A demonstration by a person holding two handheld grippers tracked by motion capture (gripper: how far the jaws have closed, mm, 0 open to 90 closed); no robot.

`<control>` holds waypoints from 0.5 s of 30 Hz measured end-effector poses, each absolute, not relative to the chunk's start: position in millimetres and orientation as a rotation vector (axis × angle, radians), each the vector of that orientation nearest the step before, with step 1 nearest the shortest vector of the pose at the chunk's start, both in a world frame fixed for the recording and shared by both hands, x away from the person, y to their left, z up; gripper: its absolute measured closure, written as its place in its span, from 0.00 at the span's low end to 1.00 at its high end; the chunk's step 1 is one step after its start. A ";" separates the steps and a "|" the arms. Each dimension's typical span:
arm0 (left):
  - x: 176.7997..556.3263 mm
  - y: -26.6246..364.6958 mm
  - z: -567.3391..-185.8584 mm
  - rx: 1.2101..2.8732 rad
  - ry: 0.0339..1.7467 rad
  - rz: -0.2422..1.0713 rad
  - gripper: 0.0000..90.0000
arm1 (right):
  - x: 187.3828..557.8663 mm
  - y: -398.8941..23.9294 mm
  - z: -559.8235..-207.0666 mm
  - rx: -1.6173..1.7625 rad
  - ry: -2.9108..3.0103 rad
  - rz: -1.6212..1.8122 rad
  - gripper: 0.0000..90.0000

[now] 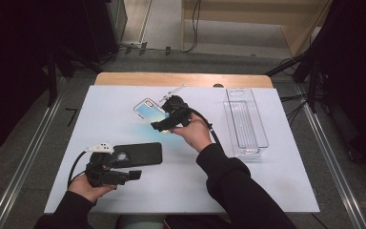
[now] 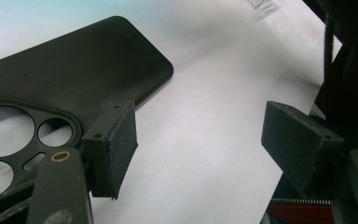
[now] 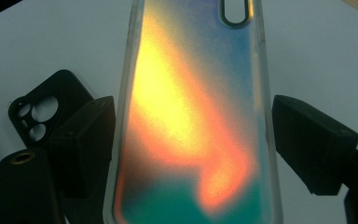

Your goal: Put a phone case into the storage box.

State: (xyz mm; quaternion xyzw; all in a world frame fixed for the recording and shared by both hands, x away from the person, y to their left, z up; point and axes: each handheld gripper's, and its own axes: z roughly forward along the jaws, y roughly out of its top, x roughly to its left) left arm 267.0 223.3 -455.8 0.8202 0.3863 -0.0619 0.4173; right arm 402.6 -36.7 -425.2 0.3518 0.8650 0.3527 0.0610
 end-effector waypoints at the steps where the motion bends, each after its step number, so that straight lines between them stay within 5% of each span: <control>1: 267.0 223.2 -455.8 2.058 0.972 -0.155 0.30 | 400.0 -39.1 -423.6 1.062 2.617 1.059 0.17; 15: 267.1 221.1 -455.5 2.057 0.979 -0.161 0.30 | 361.2 -86.4 -414.9 1.071 2.629 1.078 0.17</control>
